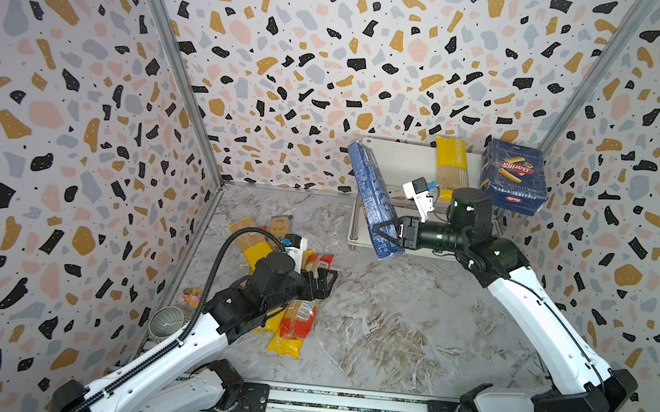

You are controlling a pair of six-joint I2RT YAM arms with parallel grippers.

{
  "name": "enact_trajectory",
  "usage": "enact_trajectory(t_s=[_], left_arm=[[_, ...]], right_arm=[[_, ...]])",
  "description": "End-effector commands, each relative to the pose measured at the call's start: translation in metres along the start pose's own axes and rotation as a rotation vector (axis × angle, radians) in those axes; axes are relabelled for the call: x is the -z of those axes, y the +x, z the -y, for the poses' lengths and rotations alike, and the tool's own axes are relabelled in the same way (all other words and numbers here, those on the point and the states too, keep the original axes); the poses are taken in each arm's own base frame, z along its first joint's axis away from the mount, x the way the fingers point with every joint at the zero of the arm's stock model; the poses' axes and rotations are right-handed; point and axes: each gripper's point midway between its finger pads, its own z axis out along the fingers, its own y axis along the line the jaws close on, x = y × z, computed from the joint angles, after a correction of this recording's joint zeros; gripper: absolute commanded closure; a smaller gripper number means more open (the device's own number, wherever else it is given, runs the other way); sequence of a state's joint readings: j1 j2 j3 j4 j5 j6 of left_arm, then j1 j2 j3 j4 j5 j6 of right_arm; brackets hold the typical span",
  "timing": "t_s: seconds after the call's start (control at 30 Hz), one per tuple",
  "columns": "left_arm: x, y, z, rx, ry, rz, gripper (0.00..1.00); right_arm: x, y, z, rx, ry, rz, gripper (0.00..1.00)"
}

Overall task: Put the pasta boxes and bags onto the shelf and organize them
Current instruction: 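Lift the blue box upright and carry it to the upper shelf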

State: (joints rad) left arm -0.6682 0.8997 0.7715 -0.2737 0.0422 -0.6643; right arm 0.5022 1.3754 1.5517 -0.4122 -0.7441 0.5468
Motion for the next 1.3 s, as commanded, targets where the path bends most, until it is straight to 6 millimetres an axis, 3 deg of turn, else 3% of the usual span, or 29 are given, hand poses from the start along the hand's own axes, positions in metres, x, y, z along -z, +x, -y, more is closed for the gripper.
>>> enact_trajectory(t_s=[0.0,0.2,0.47,0.8,1.27], left_arm=[[-0.001,-0.022,0.022,-0.031,0.080,0.055,0.00],[-0.014,-0.019,0.027,-0.029,0.110,0.033,0.01],[-0.018,-0.016,0.025,-0.037,0.107,0.024,0.01],[-0.012,-0.014,0.023,-0.032,0.107,0.026,0.00],[-0.008,-0.012,0.022,-0.032,0.104,0.028,0.01]], right_arm=[[0.041,-0.070,-0.047,0.264,-0.023,0.206,0.72],[0.048,-0.118,-0.018,0.292,0.108,0.275,0.72],[0.043,-0.159,0.018,0.315,0.297,0.320,0.72],[0.046,-0.168,0.079,0.277,0.559,0.352,0.72],[0.061,-0.177,0.096,0.264,0.699,0.381,0.70]])
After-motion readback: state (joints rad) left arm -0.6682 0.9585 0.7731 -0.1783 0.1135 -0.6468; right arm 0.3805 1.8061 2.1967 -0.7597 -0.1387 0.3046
